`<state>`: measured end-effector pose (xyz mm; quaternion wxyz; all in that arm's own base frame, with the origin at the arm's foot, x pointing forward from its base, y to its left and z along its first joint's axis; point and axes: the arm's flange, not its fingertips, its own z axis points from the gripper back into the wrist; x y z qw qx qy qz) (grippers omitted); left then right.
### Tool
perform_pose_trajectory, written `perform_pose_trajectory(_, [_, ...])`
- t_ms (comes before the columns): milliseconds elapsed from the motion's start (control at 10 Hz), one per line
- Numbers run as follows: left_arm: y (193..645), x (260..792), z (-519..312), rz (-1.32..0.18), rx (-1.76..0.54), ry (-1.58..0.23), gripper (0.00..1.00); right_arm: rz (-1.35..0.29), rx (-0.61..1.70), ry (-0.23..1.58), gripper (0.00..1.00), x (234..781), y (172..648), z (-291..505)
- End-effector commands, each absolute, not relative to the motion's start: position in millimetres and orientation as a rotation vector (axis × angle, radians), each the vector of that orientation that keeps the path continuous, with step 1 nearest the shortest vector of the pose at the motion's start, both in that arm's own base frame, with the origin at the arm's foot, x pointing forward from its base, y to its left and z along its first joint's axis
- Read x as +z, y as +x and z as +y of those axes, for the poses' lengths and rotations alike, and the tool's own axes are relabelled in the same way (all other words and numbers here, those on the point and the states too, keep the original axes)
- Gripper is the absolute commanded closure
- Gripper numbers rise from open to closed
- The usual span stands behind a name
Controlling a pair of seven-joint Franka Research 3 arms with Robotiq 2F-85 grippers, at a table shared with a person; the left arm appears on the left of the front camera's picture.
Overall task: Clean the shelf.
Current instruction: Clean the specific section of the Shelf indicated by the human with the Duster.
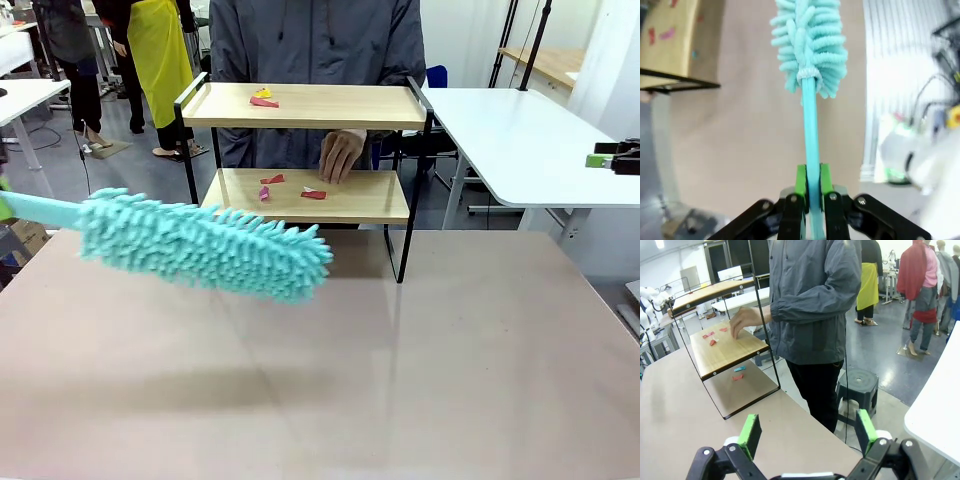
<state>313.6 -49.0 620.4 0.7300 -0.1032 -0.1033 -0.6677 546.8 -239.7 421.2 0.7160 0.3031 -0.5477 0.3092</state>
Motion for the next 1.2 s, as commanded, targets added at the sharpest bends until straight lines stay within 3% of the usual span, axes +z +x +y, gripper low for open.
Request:
perform_pose_trajectory(0, [293,628,-81,-0.266,-1.240,-0.202,0.87,-1.211,0.689,0.665,0.00,423,548,-238])
perform_pose_trajectory(300, [286,617,-121,-0.294,-1.154,-0.272,0.87,-1.211,0.689,0.665,0.00,423,548,-238])
perform_pose_trajectory(400, [293,619,-109,-0.186,-1.176,-0.226,0.87,-1.211,0.689,0.665,0.00,423,548,-238])
perform_pose_trajectory(500, [286,625,-117,-0.264,-1.157,-0.236,0.87,-1.211,0.689,0.665,0.00,423,548,-238])
perform_pose_trajectory(800, [287,618,-120,-0.241,-1.164,-0.240,0.87,-1.211,0.689,0.665,0.00,423,548,-238])
perform_pose_trajectory(1100, [287,602,-194,-0.297,-0.972,-0.218,0.87,-1.211,0.689,0.665,0.00,423,548,-238])
